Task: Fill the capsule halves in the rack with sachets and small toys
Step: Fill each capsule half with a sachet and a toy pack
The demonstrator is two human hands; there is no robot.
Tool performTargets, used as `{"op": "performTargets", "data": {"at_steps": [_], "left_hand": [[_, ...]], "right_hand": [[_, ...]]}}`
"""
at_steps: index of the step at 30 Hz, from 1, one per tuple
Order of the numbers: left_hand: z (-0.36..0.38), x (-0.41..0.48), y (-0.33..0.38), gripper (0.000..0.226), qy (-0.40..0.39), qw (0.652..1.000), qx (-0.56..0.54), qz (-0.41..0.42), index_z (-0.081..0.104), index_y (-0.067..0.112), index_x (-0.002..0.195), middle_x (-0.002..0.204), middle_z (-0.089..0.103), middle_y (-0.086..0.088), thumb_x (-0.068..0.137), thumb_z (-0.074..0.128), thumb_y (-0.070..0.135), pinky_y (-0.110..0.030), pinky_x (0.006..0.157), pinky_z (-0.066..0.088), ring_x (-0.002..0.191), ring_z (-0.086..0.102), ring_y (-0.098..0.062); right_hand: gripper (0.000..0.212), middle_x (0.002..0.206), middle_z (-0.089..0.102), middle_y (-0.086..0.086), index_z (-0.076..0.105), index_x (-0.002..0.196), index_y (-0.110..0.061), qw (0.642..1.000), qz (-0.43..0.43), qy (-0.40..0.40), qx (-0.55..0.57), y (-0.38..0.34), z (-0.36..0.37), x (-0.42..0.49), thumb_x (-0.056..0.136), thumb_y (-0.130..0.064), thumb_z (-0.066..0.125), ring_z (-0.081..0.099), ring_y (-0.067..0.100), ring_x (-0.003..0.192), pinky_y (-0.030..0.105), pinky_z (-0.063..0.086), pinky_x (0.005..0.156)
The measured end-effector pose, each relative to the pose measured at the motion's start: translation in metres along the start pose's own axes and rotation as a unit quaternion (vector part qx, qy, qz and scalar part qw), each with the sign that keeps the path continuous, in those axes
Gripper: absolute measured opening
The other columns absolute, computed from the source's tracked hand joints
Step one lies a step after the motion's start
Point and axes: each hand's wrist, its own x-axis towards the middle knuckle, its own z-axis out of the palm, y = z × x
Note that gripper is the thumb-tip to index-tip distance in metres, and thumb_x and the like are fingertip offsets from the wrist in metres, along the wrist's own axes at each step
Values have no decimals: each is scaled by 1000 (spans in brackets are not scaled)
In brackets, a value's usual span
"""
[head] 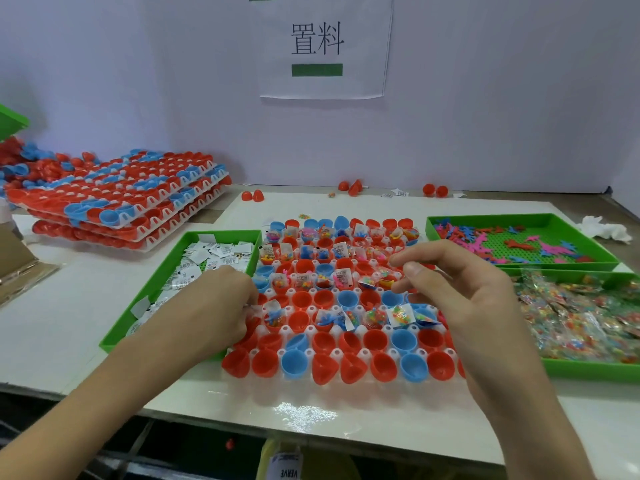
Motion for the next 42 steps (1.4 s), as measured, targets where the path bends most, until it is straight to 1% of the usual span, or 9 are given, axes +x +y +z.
{"op": "performTargets", "data": {"at_steps": [6, 9, 11, 17, 23, 30, 32, 35, 42], "left_hand": [[1, 1, -4, 23, -16, 999, 18, 36, 72, 22, 112, 112, 66, 4, 100, 53, 24, -30, 90, 52, 101, 61, -13], [6, -1, -7, 29, 24, 998, -12, 56, 68, 29, 125, 120, 67, 10, 100, 53, 25, -26, 95, 49, 108, 60, -10], [12, -5, -10, 31, 65, 996, -34, 59, 65, 33, 127, 117, 70, 11, 98, 57, 23, -25, 92, 50, 105, 62, -10], [20, -10, -18, 9, 127, 985, -80, 80, 71, 27, 92, 84, 71, 11, 89, 70, 20, -29, 74, 54, 77, 63, -10], [20, -8, -23, 17, 116, 982, -62, 137, 77, 24, 105, 100, 73, 9, 93, 66, 19, -22, 82, 46, 92, 65, -11], [19, -4, -30, 16, 94, 981, -56, 163, 69, 28, 108, 94, 62, 16, 97, 58, 24, -9, 69, 32, 86, 53, -4], [20, -4, -32, 16, 93, 982, -73, 150, 64, 31, 112, 90, 55, 20, 98, 58, 31, -7, 67, 33, 81, 49, -1], [20, -4, -33, 20, 91, 981, -101, 137, 67, 31, 114, 93, 66, 17, 95, 63, 33, -12, 73, 40, 81, 55, 1], [17, -11, -31, 11, 96, 975, -142, 142, 76, 27, 99, 89, 69, 15, 90, 70, 27, -16, 73, 46, 76, 56, 4]], "right_hand": [[22, 85, 73, -14, 72, 82, -35, 1000, -9, -24, -4, 1, 4, 0, 91, -18, 62, 71, 7, 80, 10, 52, 71], [21, 87, 73, -15, 72, 82, -35, 999, -6, -30, -9, 2, 5, 1, 91, -19, 62, 71, 7, 81, 9, 51, 71], [21, 87, 74, -15, 72, 82, -35, 999, -4, -32, -11, 3, 5, 1, 92, -19, 62, 71, 7, 81, 9, 50, 70], [23, 88, 74, -15, 72, 82, -35, 999, 2, -36, -14, 3, 6, 1, 93, -18, 62, 71, 5, 82, 9, 51, 72], [22, 87, 74, -14, 73, 81, -32, 999, 2, -44, -9, 2, 8, 1, 91, -16, 62, 70, 5, 82, 10, 51, 71], [21, 85, 74, -14, 73, 82, -26, 999, 8, -54, -5, 1, 9, 0, 92, -11, 62, 69, 3, 78, 11, 51, 71], [20, 84, 74, -13, 73, 82, -24, 998, 10, -57, -3, 1, 8, 0, 92, -11, 62, 69, 3, 77, 11, 51, 71], [20, 83, 74, -13, 73, 83, -24, 998, 14, -62, -2, 1, 8, 0, 93, -10, 62, 69, 3, 77, 10, 50, 70], [21, 84, 74, -14, 73, 83, -26, 998, 17, -64, -10, 2, 8, 0, 93, -11, 62, 69, 2, 77, 9, 49, 70]]}}
